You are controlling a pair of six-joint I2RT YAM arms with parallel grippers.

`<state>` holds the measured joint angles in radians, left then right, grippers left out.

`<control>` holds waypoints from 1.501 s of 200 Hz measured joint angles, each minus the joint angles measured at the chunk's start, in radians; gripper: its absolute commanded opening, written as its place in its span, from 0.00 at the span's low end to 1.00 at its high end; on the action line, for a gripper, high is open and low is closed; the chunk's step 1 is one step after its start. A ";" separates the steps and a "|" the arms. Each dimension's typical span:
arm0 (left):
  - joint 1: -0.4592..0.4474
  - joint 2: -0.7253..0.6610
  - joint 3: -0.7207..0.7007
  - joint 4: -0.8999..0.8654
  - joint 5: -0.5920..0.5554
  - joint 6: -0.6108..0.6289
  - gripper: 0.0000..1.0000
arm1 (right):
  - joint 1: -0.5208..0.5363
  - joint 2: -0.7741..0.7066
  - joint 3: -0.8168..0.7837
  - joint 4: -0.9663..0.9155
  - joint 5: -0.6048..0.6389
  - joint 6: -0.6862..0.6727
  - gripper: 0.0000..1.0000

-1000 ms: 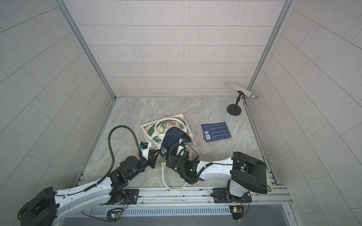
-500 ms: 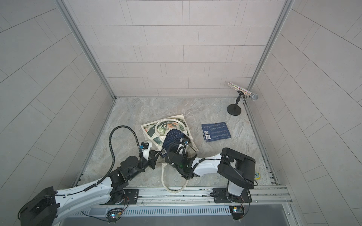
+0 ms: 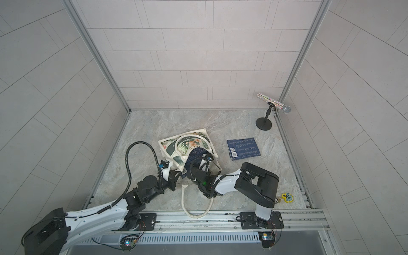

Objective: Take out the books from the canvas bag
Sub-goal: Pick up the book from the canvas bag.

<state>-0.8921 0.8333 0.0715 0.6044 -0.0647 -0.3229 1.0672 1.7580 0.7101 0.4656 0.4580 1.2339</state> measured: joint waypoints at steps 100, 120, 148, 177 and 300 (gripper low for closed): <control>0.000 -0.005 0.000 0.018 -0.003 0.010 0.00 | -0.086 -0.048 0.021 0.032 -0.157 -0.175 0.58; 0.002 -0.002 0.000 0.019 -0.004 0.010 0.00 | -0.104 -0.042 0.022 0.070 -0.215 -0.187 0.58; 0.004 0.007 0.000 0.018 -0.006 0.011 0.00 | -0.127 -0.030 0.032 0.096 -0.280 -0.198 0.39; 0.004 0.011 0.000 0.018 0.000 0.015 0.00 | -0.141 -0.019 0.056 0.102 -0.326 -0.184 0.24; -0.008 0.014 0.018 0.053 0.060 0.018 0.00 | -0.143 -0.357 -0.037 -0.133 -0.355 -0.263 0.22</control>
<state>-0.9001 0.8471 0.0891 0.6571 -0.0051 -0.3054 0.9245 1.4010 0.6727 0.3325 0.1028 0.9707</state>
